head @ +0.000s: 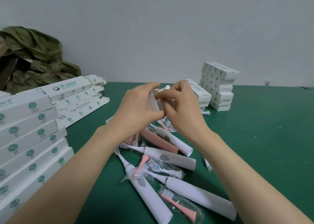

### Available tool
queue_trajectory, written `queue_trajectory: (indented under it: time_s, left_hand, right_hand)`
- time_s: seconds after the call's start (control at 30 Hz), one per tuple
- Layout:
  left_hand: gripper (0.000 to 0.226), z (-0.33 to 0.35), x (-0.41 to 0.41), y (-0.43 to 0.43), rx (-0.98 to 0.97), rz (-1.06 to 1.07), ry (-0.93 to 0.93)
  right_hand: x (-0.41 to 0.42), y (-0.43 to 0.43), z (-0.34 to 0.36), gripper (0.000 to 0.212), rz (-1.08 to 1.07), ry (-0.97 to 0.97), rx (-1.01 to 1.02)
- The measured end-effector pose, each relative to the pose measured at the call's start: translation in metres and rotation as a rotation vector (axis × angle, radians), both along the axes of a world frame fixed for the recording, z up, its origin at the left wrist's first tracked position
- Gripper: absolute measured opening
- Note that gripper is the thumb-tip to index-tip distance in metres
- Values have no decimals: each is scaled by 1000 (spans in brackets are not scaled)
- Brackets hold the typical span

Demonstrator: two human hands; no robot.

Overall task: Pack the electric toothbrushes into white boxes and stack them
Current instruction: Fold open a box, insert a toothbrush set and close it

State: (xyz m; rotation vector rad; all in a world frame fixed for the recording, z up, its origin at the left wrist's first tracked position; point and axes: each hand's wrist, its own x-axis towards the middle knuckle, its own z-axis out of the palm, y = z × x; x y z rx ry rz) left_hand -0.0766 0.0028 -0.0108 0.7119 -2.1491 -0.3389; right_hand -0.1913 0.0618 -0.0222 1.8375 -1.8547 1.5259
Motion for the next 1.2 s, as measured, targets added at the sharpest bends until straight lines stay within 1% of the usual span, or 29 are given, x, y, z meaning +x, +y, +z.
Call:
queue_trajectory:
  time_s: [0.07,0.1,0.17,0.2,0.23,0.27,0.33,0.4,0.47,0.53,0.6,0.7,0.77,0.83,0.87,0.93,0.97,1.0,1.07,1.13,1.2]
  left_hand:
    - [66,1,2,-1,3,-28,16]
    - [76,2,3,-2,15,-46,-13]
    - [101,2,3,-3,24,-76,-151]
    - [107,2,3,-2,6,-74,-211]
    - [106,1,2,-1,-20,-59,-226]
    - [99,0,0,-1,-42,-40,-188]
    - [84,-2,-3,1,-26,-34,-14]
    - [72,-5,-5,2,29,-64,130]
    - [50,-8,-6,4,55,-85,242]
    - [30,-9,-8,6,21,-77,313]
    - [22,-10,-10,6,-13,-56,341]
    - [19,-9,-9,6,-9,-40,377]
    - [20,-8,-8,5,22,-29,369]
    - [36,-8,-6,2,107,-85,334]
    - [49,-9,-5,-1,150,-127,289]
    - [75,-14,-5,-8,148,-156,118]
    - [79,-19,-5,-12,125,-125,38]
    - [77,-23,-7,-15,111,-62,-6]
    - [66,-29,-10,-17,123,64,29]
    - [52,-34,-12,-17,104,75,117]
    - [46,-34,-12,-17,86,39,226]
  right_hand:
    - [-5,2,3,28,-22,-134,-45]
    - [-7,3,5,28,-42,-233,-85]
    - [-7,4,7,26,-26,-455,-123]
    - [-7,4,9,23,6,-546,-110]
    - [-6,3,10,19,36,-604,-87]
    - [-6,3,10,16,52,-627,-68]
    - [-5,3,11,14,59,-615,-61]
    - [-4,4,11,17,84,-614,-74]
    - [-2,5,11,20,127,-633,-95]
    - [2,7,12,22,164,-619,-117]
    - [11,8,10,26,182,-559,-130]
    - [23,8,6,25,174,-481,-119]
    - [24,6,2,32,194,-517,-100]
    - [21,5,1,33,194,-620,-106]
    - [19,5,2,32,184,-673,-114]
    - [15,4,1,24,178,-766,-131]
    - [14,4,0,20,170,-808,-158]
    - [11,3,-3,18,152,-839,-187]
    - [7,2,-9,18,131,-839,-210]
    - [8,1,-11,20,143,-793,-204]
    - [10,0,-11,23,124,-724,-212]
